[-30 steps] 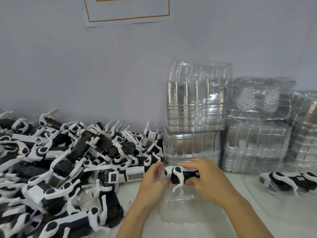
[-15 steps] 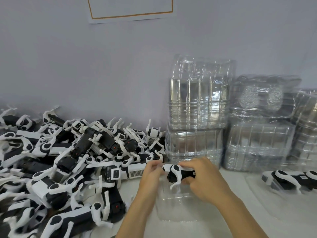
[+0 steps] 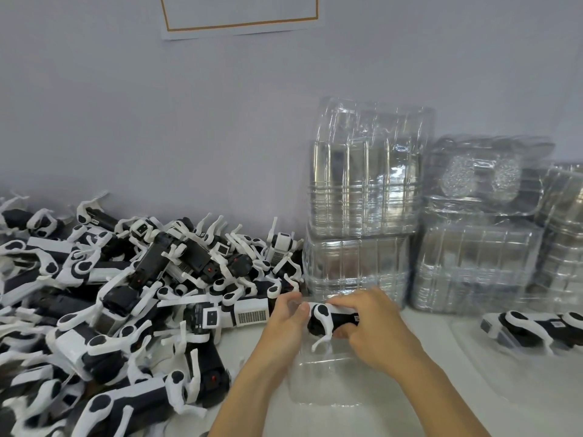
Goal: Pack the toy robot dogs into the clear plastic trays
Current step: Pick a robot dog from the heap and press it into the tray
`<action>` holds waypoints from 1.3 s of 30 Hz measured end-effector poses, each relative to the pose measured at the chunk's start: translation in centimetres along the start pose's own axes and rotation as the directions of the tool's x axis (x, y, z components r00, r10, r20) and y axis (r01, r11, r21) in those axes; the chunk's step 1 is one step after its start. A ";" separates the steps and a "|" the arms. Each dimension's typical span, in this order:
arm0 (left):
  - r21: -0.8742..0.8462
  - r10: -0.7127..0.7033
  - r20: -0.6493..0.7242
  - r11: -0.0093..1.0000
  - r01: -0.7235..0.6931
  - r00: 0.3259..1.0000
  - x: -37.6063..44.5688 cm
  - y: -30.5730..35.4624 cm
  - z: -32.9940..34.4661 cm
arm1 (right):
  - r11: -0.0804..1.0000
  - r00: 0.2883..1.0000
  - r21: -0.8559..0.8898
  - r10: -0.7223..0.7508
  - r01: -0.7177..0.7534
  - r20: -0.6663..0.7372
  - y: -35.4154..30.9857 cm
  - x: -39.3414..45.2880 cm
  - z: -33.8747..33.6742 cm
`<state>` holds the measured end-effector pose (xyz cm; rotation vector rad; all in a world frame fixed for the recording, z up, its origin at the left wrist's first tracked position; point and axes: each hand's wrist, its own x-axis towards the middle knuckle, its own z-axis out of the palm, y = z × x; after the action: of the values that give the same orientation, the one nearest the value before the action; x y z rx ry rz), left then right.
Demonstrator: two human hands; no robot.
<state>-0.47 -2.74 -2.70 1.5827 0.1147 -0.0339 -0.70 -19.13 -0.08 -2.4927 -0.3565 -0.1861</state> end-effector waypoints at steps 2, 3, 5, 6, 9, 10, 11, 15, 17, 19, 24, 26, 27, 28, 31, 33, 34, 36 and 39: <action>-0.017 0.001 0.000 1.000 -0.001 1.000 0.0 0.0 0.0 | 1.000 1.000 -0.002 0.006 -0.006 0.003 0.0 0.1 0.0; -0.033 -0.002 -0.005 0.999 0.001 1.000 0.0 0.0 0.0 | 1.000 1.000 0.010 0.013 -0.014 0.007 0.0 0.0 0.0; -0.063 -0.005 -0.017 0.998 0.004 1.000 -0.1 0.0 0.1 | 0.999 1.000 0.029 0.030 -0.030 0.007 0.1 0.0 0.0; -0.076 -0.003 -0.022 0.997 0.002 1.000 -0.2 0.1 0.1 | 0.999 0.999 0.025 0.038 -0.038 0.004 0.2 -0.1 0.0; -0.076 0.015 -0.046 0.997 -0.019 0.999 -0.5 0.3 0.4 | 0.998 0.998 0.005 0.063 -0.063 0.004 0.2 -0.2 0.0; -0.069 0.024 -0.053 0.997 -0.028 0.998 -0.5 0.3 0.4 | 0.997 0.997 0.003 0.071 -0.071 0.008 0.2 -0.2 0.0; -0.064 0.031 -0.057 0.997 -0.035 0.998 -0.6 0.3 0.4 | 0.997 0.997 0.001 0.080 -0.080 0.012 0.1 -0.2 0.0; -0.053 0.034 -0.057 0.998 -0.037 0.998 -0.4 0.3 0.3 | 0.996 0.996 -0.020 0.089 -0.089 0.020 0.2 -0.1 0.2; -0.038 0.034 -0.050 0.999 -0.036 0.998 -0.3 0.2 0.3 | 0.998 0.998 -0.024 0.066 -0.066 0.007 0.2 -0.1 0.2; -0.027 0.039 -0.051 0.999 -0.040 0.998 -0.2 0.1 0.4 | 0.998 0.999 -0.034 0.049 -0.049 -0.004 0.2 0.0 0.3; -0.044 0.017 -0.048 0.999 -0.020 0.999 -0.1 0.2 0.3 | 0.999 0.999 -0.025 0.042 -0.042 0.003 0.3 0.0 0.2; -0.072 0.002 -0.046 0.997 -0.005 0.999 -0.1 0.4 0.3 | 0.998 0.998 -0.020 0.061 -0.061 0.000 0.3 -0.1 0.1; -0.082 -0.003 -0.046 0.997 -0.001 0.999 -0.1 0.5 0.3 | 0.998 0.998 -0.019 0.066 -0.066 -0.001 0.3 -0.1 0.1; -0.085 -0.007 -0.046 0.996 0.003 0.999 -0.1 0.5 0.3 | 0.998 0.998 -0.019 0.064 -0.064 0.000 0.3 -0.1 0.1; -0.049 0.008 -0.059 0.999 -0.011 0.998 -0.2 0.5 0.4 | 0.999 0.999 -0.024 0.044 -0.043 0.010 0.2 -0.1 0.1; -0.015 0.024 -0.092 1.000 -0.026 0.995 -0.3 0.4 0.5 | 0.998 0.999 -0.037 0.050 -0.050 0.019 0.2 -0.1 0.3; 0.000 0.032 -0.108 0.999 -0.033 0.994 -0.3 0.3 0.6 | 0.997 0.998 -0.046 0.066 -0.065 0.021 0.1 -0.2 0.3; 0.014 0.037 -0.122 0.999 -0.036 0.992 -0.3 0.4 0.7 | 0.995 0.997 -0.056 0.081 -0.080 0.016 0.1 -0.2 0.4; -0.012 0.011 -0.118 1.000 -0.012 0.993 -0.4 0.5 0.7 | 0.998 0.999 -0.051 0.046 -0.046 -0.004 0.1 -0.2 0.3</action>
<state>-0.76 -3.43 -2.18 1.5720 0.1979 0.0695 -0.82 -19.10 -0.42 -2.5479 -0.2961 -0.1817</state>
